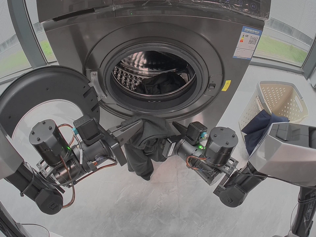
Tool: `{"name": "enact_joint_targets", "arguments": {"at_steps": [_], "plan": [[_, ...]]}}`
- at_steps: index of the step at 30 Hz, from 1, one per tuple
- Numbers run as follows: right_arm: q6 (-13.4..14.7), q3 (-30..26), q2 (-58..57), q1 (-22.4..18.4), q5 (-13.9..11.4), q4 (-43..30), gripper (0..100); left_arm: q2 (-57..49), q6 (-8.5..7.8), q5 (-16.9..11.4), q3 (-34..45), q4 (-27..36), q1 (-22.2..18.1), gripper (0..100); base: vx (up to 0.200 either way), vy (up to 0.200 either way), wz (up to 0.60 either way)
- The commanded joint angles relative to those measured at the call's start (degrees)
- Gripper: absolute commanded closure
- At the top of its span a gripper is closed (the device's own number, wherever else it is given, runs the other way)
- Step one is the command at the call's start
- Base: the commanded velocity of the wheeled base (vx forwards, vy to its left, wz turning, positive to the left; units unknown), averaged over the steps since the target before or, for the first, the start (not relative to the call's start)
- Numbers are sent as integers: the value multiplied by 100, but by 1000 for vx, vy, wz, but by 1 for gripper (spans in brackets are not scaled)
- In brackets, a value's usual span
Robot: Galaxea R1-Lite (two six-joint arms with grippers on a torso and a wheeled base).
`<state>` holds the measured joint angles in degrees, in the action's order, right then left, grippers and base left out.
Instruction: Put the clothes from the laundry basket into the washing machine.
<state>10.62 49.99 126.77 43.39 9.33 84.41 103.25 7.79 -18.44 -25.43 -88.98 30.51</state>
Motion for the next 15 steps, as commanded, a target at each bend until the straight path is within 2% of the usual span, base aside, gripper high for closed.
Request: {"name": "enact_joint_targets", "arguments": {"at_steps": [1,15], "plan": [[10,-34,-21,12,-1,6,100,72,3,-1,-15,-14,-2,100,0,0,0],[19,-209,-232,12,43,76,100,160,21,-1,-23,-23,-45,100,0,0,0]]}}
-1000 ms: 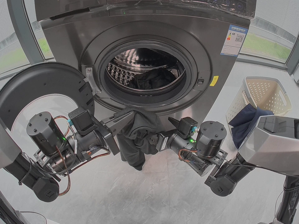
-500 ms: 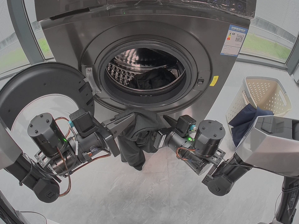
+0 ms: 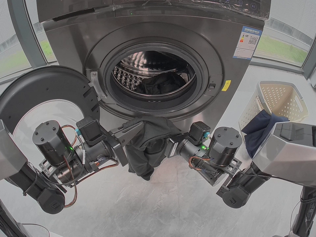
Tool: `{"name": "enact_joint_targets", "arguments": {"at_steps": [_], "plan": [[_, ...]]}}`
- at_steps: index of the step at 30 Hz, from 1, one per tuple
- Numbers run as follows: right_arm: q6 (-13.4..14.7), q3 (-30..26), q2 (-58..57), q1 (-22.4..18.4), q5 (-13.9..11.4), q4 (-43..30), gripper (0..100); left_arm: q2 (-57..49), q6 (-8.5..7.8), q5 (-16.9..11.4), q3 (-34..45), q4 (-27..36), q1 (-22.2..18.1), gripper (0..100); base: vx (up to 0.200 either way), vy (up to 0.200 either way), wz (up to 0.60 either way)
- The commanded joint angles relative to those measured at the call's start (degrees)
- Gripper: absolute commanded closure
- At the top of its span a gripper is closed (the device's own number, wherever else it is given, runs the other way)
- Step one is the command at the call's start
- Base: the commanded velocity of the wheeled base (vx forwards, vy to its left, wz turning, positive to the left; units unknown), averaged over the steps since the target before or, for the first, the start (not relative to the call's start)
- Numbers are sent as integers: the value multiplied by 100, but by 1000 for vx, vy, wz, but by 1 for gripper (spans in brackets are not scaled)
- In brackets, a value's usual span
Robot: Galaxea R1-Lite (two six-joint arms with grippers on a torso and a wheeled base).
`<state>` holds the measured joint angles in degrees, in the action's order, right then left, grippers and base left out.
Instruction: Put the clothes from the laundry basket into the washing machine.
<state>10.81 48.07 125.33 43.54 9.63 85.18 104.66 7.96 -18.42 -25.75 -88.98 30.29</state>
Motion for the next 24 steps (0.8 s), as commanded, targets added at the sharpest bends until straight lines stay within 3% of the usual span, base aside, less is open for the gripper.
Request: {"name": "enact_joint_targets", "arguments": {"at_steps": [1,8,24], "plan": [[0,-17,-105,-4,13,-1,100,20,4,-4,17,-14,-24,0,0,0,0],[61,1,-281,-188,144,-10,100,160,92,5,-9,-23,-32,0,0,0,0],[52,-236,-1222,-443,215,-194,100,714,-14,5,483,-23,-41,0,0,0,0]]}}
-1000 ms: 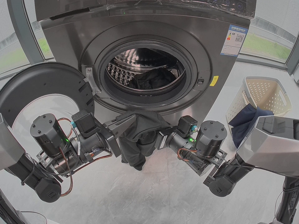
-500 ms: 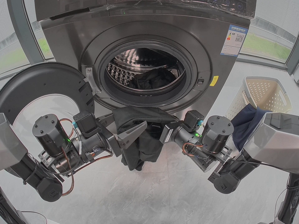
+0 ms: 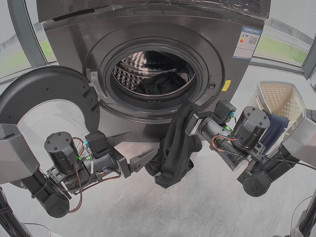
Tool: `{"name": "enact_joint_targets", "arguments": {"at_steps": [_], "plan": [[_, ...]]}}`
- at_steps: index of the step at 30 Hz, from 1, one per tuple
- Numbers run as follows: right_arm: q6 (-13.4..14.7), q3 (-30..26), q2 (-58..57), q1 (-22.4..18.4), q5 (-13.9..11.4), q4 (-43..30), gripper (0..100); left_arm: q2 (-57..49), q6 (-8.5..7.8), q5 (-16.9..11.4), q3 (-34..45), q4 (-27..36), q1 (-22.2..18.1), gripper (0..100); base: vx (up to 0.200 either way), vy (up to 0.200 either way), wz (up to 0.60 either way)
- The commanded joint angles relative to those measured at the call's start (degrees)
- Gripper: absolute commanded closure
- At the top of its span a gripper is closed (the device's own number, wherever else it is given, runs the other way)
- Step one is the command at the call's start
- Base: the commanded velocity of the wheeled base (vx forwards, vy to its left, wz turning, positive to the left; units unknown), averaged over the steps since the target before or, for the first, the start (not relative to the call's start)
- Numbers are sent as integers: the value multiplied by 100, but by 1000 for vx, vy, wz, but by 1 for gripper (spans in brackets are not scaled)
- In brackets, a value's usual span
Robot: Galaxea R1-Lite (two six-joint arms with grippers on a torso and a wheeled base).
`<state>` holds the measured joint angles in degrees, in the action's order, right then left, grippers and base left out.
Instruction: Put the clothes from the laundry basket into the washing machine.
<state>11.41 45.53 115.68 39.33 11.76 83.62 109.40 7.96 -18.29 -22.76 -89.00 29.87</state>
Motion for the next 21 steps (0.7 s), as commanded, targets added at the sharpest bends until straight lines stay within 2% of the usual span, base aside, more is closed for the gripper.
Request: {"name": "enact_joint_targets", "arguments": {"at_steps": [1,5,7,15,21], "plan": [[-7,52,-274,-22,1,-73,100,284,-40,-8,219,-21,2,0,0,0,0],[-7,290,-256,-22,45,-161,100,618,-216,-8,246,-21,19,0,0,0,0],[-7,483,-230,-13,195,-249,100,820,-260,-8,175,-29,19,0,0,0,0],[-7,1037,-212,49,265,-539,100,1119,-277,-17,96,-29,213,0,0,0,0],[-16,1520,-151,163,265,-768,100,1488,-277,-8,-264,-38,406,0,0,0,0]]}}
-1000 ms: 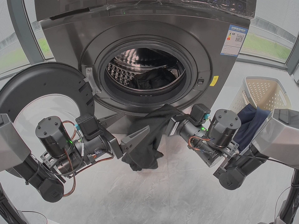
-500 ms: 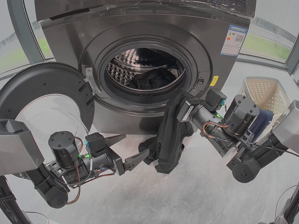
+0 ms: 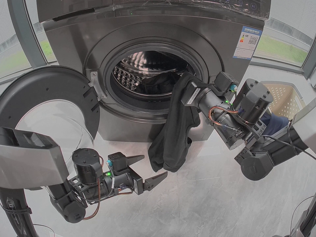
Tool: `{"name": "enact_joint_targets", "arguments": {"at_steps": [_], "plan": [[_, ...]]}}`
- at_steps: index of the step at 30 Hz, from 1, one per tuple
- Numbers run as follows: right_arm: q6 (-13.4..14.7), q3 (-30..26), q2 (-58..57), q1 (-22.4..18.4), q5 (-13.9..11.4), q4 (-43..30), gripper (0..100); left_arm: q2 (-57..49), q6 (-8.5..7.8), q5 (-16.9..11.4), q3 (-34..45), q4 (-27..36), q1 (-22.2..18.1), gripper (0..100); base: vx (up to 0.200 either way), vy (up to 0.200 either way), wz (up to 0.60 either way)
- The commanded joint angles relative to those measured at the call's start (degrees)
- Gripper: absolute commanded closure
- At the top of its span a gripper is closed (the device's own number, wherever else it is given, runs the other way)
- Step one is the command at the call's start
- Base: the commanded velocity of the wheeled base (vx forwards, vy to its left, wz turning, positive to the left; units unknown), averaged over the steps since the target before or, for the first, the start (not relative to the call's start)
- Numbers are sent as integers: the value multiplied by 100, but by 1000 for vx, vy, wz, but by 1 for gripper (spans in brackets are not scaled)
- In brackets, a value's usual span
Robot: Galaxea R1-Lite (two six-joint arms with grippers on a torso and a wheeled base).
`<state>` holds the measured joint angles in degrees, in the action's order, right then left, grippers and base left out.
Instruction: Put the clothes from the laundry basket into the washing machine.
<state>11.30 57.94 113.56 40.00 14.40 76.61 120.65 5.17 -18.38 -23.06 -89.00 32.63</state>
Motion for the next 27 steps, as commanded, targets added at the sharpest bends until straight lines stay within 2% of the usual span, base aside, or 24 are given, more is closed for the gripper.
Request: {"name": "enact_joint_targets", "arguments": {"at_steps": [1,6,15,22,27], "plan": [[-5,314,70,105,2,-58,100,433,2,10,-313,-38,129,0,0,0,0],[4,516,114,131,-7,-14,100,916,19,195,-858,-38,120,0,0,0,0],[13,534,246,210,-7,39,100,1690,107,274,-1930,-38,59,0,0,0,0],[13,525,316,307,-7,118,100,2296,362,415,-2712,-38,50,0,0,0,0],[13,525,334,342,-7,170,100,2569,397,476,-3081,-29,41,0,0,0,0]]}}
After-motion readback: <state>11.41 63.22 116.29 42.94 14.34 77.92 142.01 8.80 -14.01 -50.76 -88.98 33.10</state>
